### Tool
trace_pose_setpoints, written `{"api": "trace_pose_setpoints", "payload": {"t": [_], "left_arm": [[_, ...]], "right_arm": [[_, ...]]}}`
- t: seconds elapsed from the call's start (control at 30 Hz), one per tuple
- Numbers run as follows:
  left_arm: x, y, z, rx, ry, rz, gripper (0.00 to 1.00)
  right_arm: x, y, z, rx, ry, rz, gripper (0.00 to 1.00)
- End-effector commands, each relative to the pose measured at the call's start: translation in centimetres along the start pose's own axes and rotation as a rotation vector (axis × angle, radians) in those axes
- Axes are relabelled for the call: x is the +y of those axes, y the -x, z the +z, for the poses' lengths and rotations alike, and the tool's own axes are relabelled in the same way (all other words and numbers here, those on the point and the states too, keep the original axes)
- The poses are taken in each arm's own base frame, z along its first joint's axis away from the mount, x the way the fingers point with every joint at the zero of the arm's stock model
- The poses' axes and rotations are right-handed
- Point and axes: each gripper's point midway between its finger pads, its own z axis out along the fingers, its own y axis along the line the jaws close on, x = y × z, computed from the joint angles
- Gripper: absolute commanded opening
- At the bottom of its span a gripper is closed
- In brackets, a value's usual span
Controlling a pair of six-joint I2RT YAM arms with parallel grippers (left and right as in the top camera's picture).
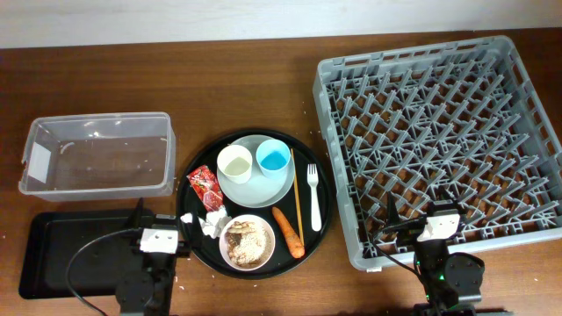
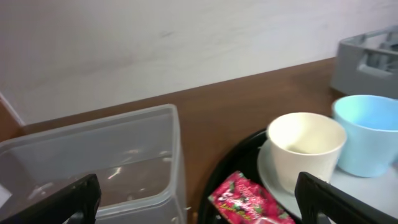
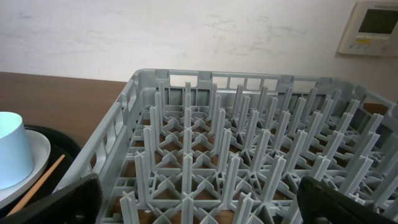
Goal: Sort waste into correct bins and load items into the dishwasher rack
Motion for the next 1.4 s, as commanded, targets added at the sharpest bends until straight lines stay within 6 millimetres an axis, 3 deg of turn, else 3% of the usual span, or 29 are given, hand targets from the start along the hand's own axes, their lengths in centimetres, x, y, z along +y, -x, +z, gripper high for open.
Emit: {"api": "trace_pose_setpoints", "payload": {"t": [0.0, 0.1, 0.2, 0.37, 0.57, 0.63, 0.73, 0.87, 1.07, 1.1, 1.13, 1.17, 1.3, 1.37], "left_arm": [[-2.4, 1.4, -0.2, -0.072, -0.143, 0.020, 0.99], [-4.5, 3.9, -1.1, -0.171, -0.282, 0.003, 0.99], [-4.1, 6.0, -1.9, -0.150, -0.294, -0.155, 0.99], [-3.3, 11.1, -5.4, -0.079, -0.302, -0.199, 0.99], [-2.2, 22.1, -11.0, -0.041, -0.356, -0.245, 0.99], [-1.8, 24.1, -11.2, 0.062, -0.366, -0.268, 0.99], [-2.5, 25.2, -9.9, 0.253, -0.435, -0.316, 0.99], [-3.3, 24.8, -7.6, 0.489, -0.503, -0.389, 0.99], [-3.9, 19.9, -6.1, 0.789, -0.489, -0.458, 0.99], [-3.8, 19.3, -6.0, 0.822, -0.476, -0.460, 0.91], [-3.7, 18.5, -6.2, 0.865, -0.455, -0.460, 0.72], [-3.3, 17.7, -6.5, 0.902, -0.422, -0.459, 0.61], [0.6, 14.2, -7.2, 1.010, -0.086, -0.483, 0.52], [1.0, 12.3, -7.7, 1.066, -0.003, -0.527, 0.46]], "right_arm": [[0.0, -0.2, 0.0, 0.003, -0.003, 0.005, 0.99], [0.0, -0.2, 0.0, 0.003, -0.003, 0.005, 0.99], [0.0, -0.2, 0.0, 0.003, -0.003, 0.005, 0.99], [0.0, -0.2, 0.0, 0.003, -0.003, 0.006, 0.99], [0.0, -0.2, 0.0, 0.003, -0.003, 0.005, 0.99], [0.0, -0.2, 0.0, 0.003, -0.003, 0.005, 0.99], [0.0, -0.2, 0.0, 0.003, -0.003, 0.006, 0.99], [0.0, -0.2, 0.0, 0.003, -0.003, 0.005, 0.99], [0.0, -0.2, 0.0, 0.003, -0.003, 0.005, 0.99], [0.0, -0.2, 0.0, 0.003, -0.003, 0.006, 0.99], [0.0, -0.2, 0.0, 0.003, -0.003, 0.006, 0.99], [0.0, -0.2, 0.0, 0.003, -0.003, 0.005, 0.99], [0.0, -0.2, 0.0, 0.003, -0.003, 0.005, 0.99], [0.0, -0.2, 0.0, 0.003, -0.003, 0.006, 0.99]]}}
